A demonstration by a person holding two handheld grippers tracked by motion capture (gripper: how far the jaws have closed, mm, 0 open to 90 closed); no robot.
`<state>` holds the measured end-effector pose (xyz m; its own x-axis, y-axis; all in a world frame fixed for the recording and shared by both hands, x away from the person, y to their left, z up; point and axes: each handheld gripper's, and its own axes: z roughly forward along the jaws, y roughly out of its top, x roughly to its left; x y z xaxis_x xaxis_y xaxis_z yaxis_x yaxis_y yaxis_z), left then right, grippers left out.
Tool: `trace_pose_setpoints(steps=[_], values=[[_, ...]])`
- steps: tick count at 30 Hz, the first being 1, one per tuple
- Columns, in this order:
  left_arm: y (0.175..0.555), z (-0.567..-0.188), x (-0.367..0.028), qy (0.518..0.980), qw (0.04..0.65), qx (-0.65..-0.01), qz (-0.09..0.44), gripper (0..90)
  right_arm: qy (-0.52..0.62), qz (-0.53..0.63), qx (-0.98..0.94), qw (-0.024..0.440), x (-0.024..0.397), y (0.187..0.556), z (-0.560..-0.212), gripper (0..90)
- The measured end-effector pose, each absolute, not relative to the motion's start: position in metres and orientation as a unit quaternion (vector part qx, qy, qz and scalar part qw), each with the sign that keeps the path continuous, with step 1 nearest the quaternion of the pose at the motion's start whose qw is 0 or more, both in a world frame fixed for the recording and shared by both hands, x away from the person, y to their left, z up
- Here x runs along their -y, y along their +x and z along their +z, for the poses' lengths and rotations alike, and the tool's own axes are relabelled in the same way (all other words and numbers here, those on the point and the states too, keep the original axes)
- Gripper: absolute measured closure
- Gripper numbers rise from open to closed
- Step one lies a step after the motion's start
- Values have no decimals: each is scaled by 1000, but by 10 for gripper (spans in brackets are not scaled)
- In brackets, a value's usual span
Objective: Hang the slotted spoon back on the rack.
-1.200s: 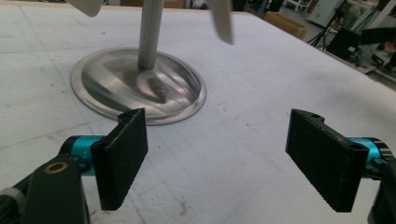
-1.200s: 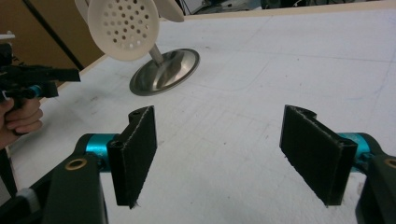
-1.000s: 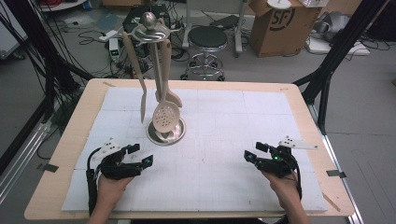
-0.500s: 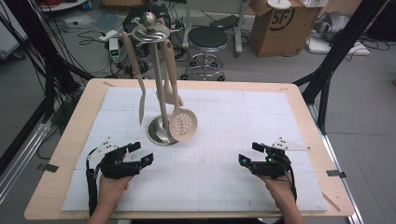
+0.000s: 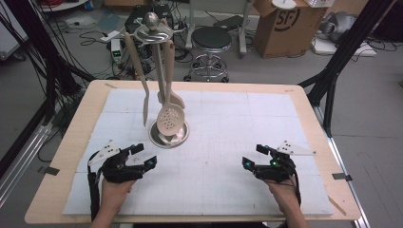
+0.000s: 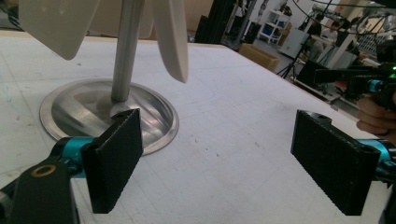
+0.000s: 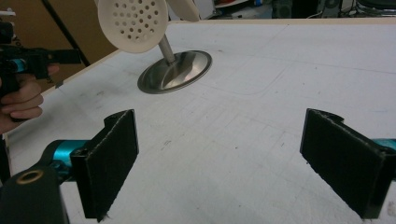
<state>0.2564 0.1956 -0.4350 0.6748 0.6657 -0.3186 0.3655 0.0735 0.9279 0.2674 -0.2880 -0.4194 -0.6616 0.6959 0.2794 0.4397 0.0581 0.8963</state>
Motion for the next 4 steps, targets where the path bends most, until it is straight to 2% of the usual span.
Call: trace_pose_setpoints(steps=[4], values=[[257,-435,-194,671,623,-384,119,175,398,561,-717,113,289,268,-420,111]])
